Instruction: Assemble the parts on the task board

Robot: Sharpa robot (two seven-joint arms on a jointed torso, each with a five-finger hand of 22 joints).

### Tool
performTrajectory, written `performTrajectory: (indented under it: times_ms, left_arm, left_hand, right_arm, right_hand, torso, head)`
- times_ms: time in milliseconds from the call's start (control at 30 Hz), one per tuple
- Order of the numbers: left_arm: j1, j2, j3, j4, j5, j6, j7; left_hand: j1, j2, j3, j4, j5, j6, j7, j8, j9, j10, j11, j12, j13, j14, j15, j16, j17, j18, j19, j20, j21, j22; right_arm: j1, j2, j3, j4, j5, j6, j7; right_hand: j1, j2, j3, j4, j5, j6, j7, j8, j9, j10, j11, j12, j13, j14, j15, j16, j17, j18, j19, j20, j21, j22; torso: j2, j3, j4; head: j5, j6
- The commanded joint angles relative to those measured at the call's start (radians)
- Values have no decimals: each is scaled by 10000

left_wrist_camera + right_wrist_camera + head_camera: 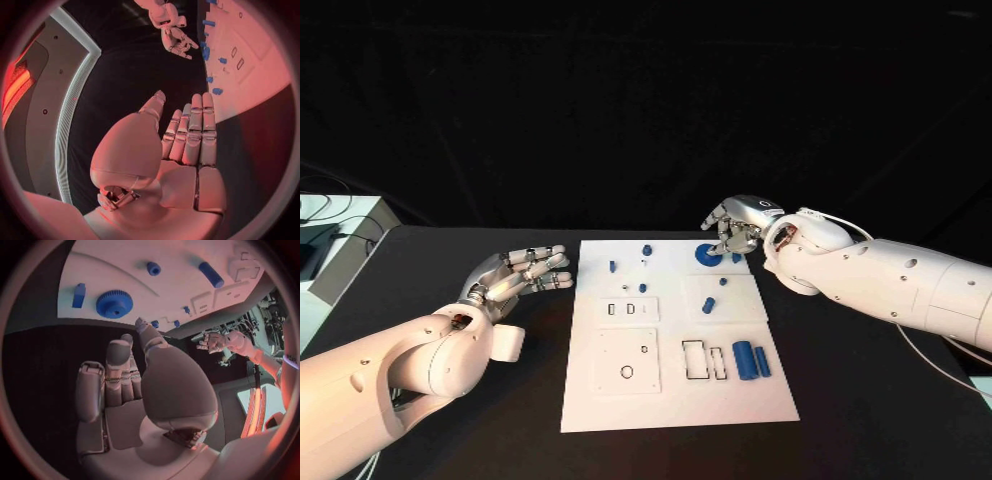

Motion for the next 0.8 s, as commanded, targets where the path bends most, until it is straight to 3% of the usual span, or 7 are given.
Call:
performTrajectory:
  times_ms: [33, 200, 300, 333, 500, 800]
  left_arm:
    - [-10, 20, 7, 12, -58, 162, 80]
    - [-12, 24, 7, 7, -59, 164, 71]
    - [-12, 28, 7, 1, -59, 166, 66]
    - [-12, 30, 7, -6, -59, 166, 63]
    - [-12, 39, 7, -20, -59, 161, 57]
    - [-12, 73, 7, -53, -59, 146, 29]
  left_hand:
    - [-41, 24, -28, -43, -55, -20, -3, 4, 13, -17, 19, -17, 14, -67, 34, -16, -4, -132, -52, 16, -35, -6]
    - [-41, 24, -28, -43, -55, -20, -3, 4, 13, -17, 19, -17, 14, -67, 34, -16, -4, -132, -52, 16, -35, -6]
    - [-41, 24, -28, -43, -55, -20, -3, 4, 13, -17, 19, -17, 14, -67, 34, -16, -4, -132, -52, 16, -35, -6]
    - [-41, 24, -28, -43, -55, -20, -3, 4, 13, -17, 19, -17, 14, -67, 34, -16, -4, -132, -52, 16, -35, -6]
    - [-41, 24, -28, -43, -55, -20, -3, 4, 13, -17, 19, -17, 14, -67, 34, -16, -4, -132, -52, 16, -35, -6]
    - [-55, 39, -28, -29, -58, -19, 8, 4, 12, -21, 23, -18, 14, -65, 35, -15, -3, -131, -49, 17, -32, -5]
  right_arm:
    - [12, 89, 4, -151, -873, 656, -511]
    - [13, 230, -4, -368, -1073, 845, -733]
    - [12, 308, -14, -478, -1181, 962, -852]
    - [11, 352, -22, -539, -1245, 1053, -926]
    - [4, 469, -45, -656, -1332, 1292, -1043]
    - [-8, 692, -66, -905, -1078, 1397, -1032]
  right_hand:
    - [8, -194, 38, 167, -49, -209, 19, -21, -1, 54, 16, -69, -20, -29, 15, -32, 119, -173, 907, 44, -29, 2179]
    - [10, -311, 76, 433, -39, -311, 36, -25, 12, -115, 35, 588, 765, -14, 33, 49, 480, -177, 912, 57, 40, 2202]
    - [17, -251, 99, 445, -6, -160, -15, -19, 19, -105, 33, -595, -420, -26, 34, -26, 551, -161, 908, 70, -15, 2184]
    - [-24, -248, 22, 392, -6, -155, -33, -20, 7, 82, -4, -372, -402, 7, 14, -59, 583, -170, 910, 41, 7, 2191]
    - [-117, -353, 66, 494, -14, -391, 16, -38, 4, -766, 94, 1999, 1784, 19, 74, -4, 759, -156, 913, 98, 68, 2210]
    - [-211, -205, 94, 399, 244, -283, 46, -23, 15, -345, 123, 3490, 2761, 19, 98, 197, 763, -164, 921, 151, 191, 2237]
  torso:
    - [-7, -19, 11]
    - [-20, -25, 12]
    - [-21, -31, 26]
    - [-21, -25, 24]
    - [-14, -17, 23]
    - [-24, -13, 19]
  head:
    - [-23, -44]
    - [-30, -72]
    - [-40, -78]
    - [-34, -78]
    - [-50, -84]
    - [-25, -105]
